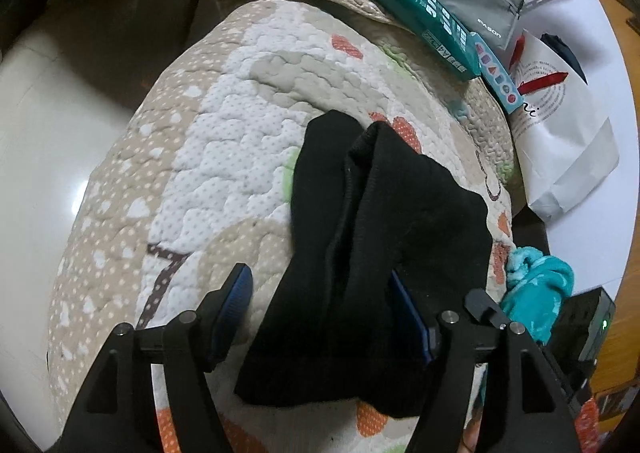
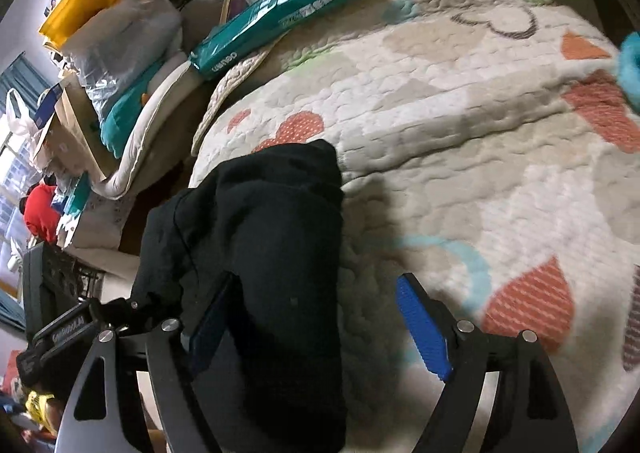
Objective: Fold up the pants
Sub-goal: 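Lower the folded pants onto the quilt and open the left gripper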
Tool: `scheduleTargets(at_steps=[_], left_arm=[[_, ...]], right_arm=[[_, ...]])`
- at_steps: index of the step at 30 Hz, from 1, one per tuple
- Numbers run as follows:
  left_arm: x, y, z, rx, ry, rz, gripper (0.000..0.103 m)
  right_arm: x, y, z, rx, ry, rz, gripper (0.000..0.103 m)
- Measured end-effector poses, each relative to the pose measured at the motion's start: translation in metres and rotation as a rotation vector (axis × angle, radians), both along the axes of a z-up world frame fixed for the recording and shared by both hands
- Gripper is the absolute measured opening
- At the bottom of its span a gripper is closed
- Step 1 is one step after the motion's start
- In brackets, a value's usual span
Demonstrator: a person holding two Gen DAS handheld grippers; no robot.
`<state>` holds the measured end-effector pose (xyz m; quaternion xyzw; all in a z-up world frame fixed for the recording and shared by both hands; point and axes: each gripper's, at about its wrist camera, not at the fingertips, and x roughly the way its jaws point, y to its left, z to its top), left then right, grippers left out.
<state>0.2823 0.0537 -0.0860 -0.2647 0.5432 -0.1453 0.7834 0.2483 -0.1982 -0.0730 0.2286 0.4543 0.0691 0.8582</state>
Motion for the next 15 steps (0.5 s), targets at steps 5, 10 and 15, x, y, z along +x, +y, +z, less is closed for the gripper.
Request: scheduleTargets(at_steps=[5, 10, 15], left_arm=[[-0.013, 0.013, 0.018, 0.047, -0.035, -0.001, 0.069], [-0.035, 0.024, 0.035, 0.173, -0.122, -0.01, 0.069], [-0.073, 0.024, 0.041, 0.236, -0.172, -0.013, 0.07]], right_arm=[[-0.035, -0.005, 0.026, -0.089, -0.016, -0.009, 0.085], [-0.08, -0.017, 0.046, -0.178, -0.038, -0.047, 0.085], [-0.114, -0.02, 0.042, -0.156, -0.024, -0.07, 0.086]])
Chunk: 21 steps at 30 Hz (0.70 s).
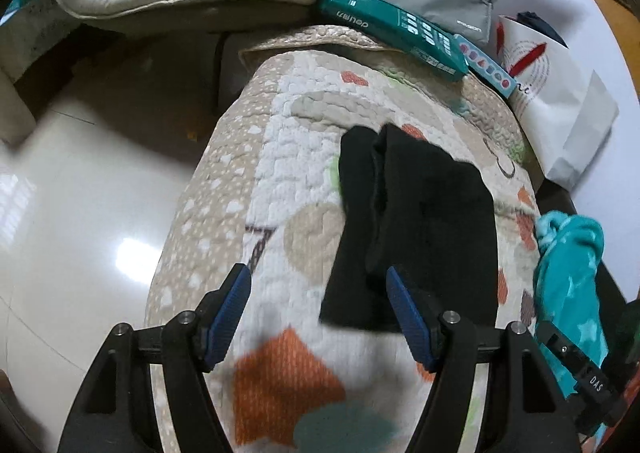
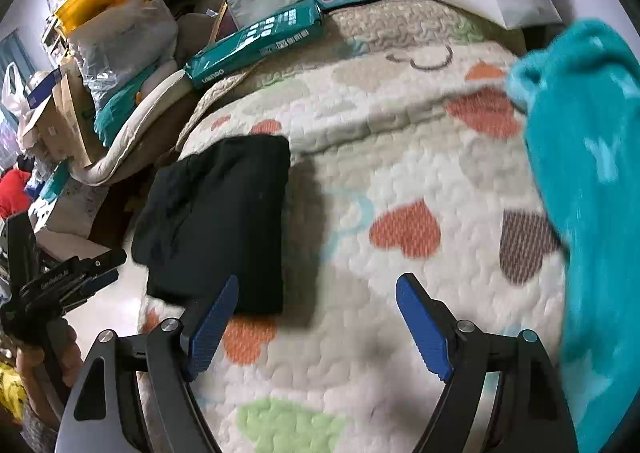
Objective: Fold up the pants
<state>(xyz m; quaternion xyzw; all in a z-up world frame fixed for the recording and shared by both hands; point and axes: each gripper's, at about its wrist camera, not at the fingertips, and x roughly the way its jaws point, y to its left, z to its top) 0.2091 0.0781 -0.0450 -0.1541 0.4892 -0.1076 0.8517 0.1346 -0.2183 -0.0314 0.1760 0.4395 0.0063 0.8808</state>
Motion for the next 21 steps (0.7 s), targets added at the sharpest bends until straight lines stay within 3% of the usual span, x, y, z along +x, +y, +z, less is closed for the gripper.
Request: scheduleTargets(at_steps=[5, 8, 15, 21], left_arm=[[-0.045, -0.009, -0.02, 0.046, 0.011, 0.048, 0.07], [-0.071, -0.018, -0.032, 0.141, 0.015, 0.052, 0.07], [-0.122, -0.021, -0.024, 0.286, -0.085, 0.088, 0.07], [-0.14, -0.019, -0.021, 0.305, -0.089, 0.101, 0.07]], right_arm=[[-0.017, 0.016, -0.009, -0.006, 0.001, 0.032, 0.086], [-0.026, 0.03, -0.013, -0.022, -0.007, 0.07, 0.086], [-0.036, 0.049, -0.022, -0.023, 0.002, 0.099, 0.086], [-0.044, 0.063, -0.017, -0.094, -0.019, 0.117, 0.086]])
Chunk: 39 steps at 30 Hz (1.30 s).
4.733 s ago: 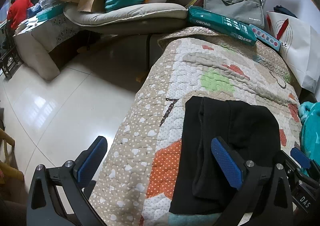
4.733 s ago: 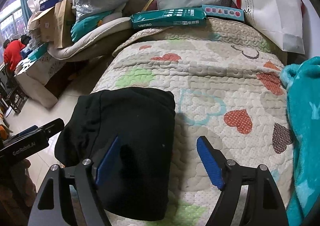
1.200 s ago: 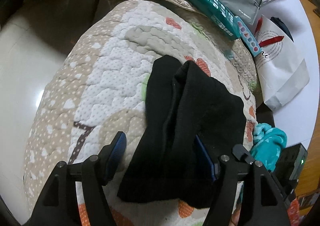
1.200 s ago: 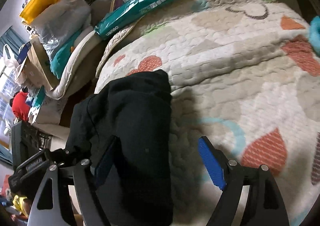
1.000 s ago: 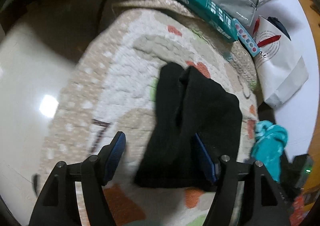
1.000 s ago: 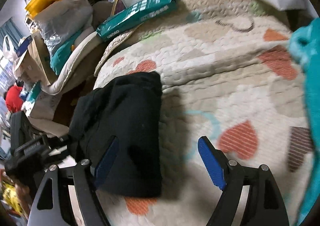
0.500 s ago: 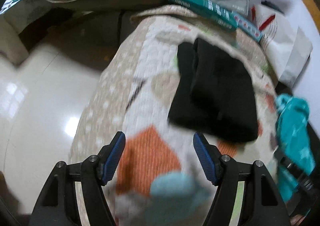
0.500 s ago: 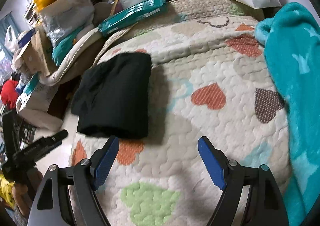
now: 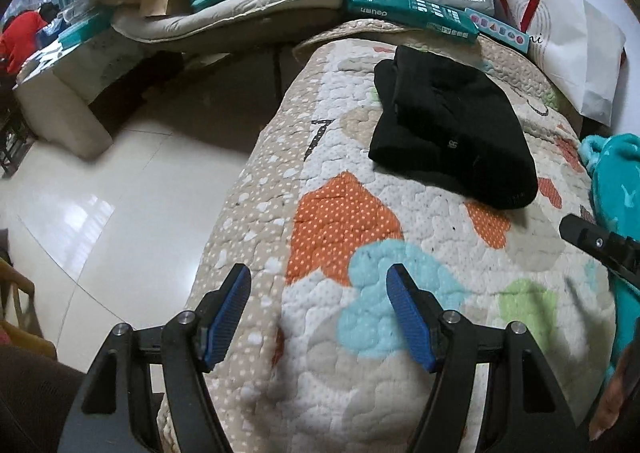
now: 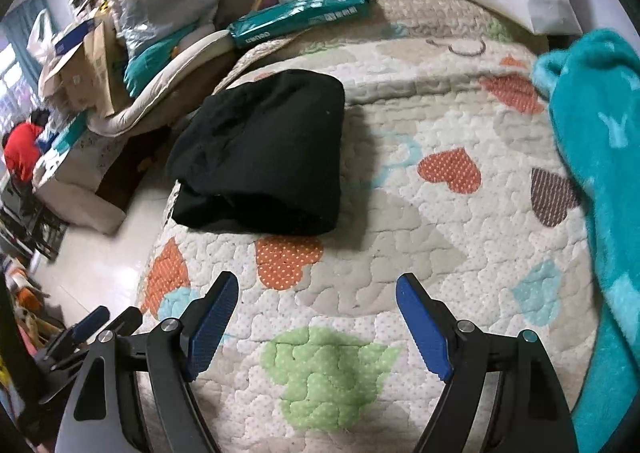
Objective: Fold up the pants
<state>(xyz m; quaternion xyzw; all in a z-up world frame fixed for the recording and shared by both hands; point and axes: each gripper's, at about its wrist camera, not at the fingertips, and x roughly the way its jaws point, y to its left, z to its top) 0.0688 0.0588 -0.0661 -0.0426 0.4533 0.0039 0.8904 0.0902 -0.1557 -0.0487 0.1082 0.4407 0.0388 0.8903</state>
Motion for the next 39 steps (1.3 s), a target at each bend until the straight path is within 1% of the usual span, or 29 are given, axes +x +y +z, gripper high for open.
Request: scheduleTargets(at_steps=[5, 11, 24, 34, 39], left_arm=[[-0.008, -0.006, 0.0, 0.028, -0.018, -0.021, 0.07], [-0.01, -0.009, -0.002, 0.036, -0.022, -0.032, 0.07], [-0.005, -0.009, -0.012, -0.002, 0.018, -0.028, 0.07], [-0.005, -0.01, -0.011, 0.0, 0.017, -0.028, 0.07], [-0.005, -0.012, -0.009, 0.016, 0.001, -0.027, 0.07]], right_arm=[[-0.009, 0.015, 0.005, -0.069, -0.042, 0.048, 0.086], [-0.013, 0.026, 0.002, -0.118, -0.05, 0.084, 0.086], [-0.01, 0.033, -0.01, -0.13, -0.021, 0.096, 0.086], [-0.008, 0.034, -0.014, -0.135, -0.011, 0.097, 0.086], [-0.009, 0.036, -0.015, -0.138, -0.012, 0.1, 0.087]])
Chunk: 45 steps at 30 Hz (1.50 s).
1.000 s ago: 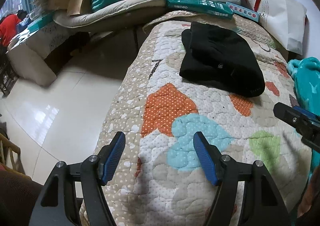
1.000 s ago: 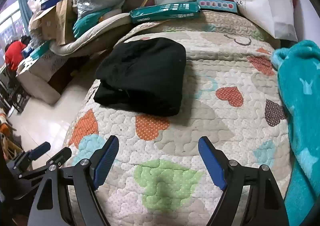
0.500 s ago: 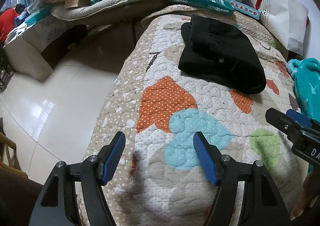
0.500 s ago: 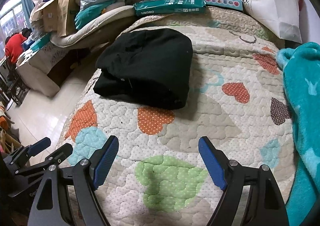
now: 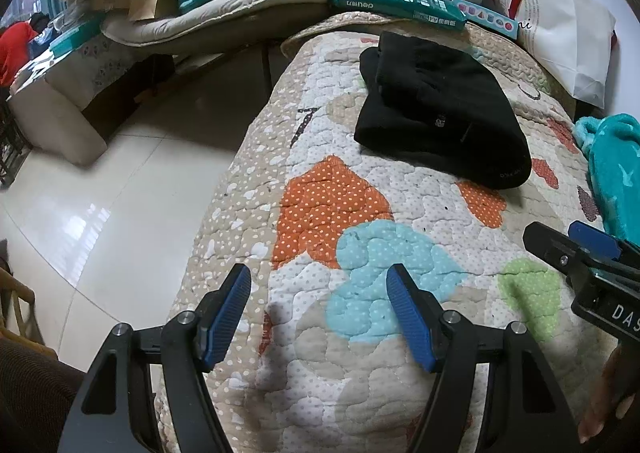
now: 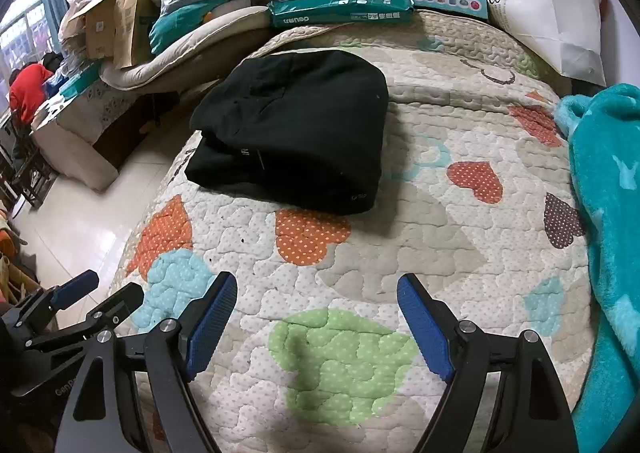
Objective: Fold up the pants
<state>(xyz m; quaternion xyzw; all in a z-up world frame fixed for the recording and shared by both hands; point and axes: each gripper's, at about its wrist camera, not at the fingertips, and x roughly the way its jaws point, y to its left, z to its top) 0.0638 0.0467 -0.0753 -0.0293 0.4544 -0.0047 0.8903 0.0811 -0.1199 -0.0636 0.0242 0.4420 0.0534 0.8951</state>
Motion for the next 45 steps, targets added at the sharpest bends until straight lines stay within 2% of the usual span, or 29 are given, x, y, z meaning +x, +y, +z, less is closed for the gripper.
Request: scheduleTargets(at_steps=[10, 45], left_arm=[[-0.0022, -0.002, 0.0049, 0.042, -0.04, -0.001, 0.071], [-0.0015, 0.0004, 0.0072, 0.058, -0.06, 0.03, 0.078]], right_arm=[[-0.0008, 0.0018, -0.0002, -0.002, -0.001, 0.002, 0.087], [0.0017, -0.0035, 0.0014, 0.011, -0.011, -0.019, 0.087]])
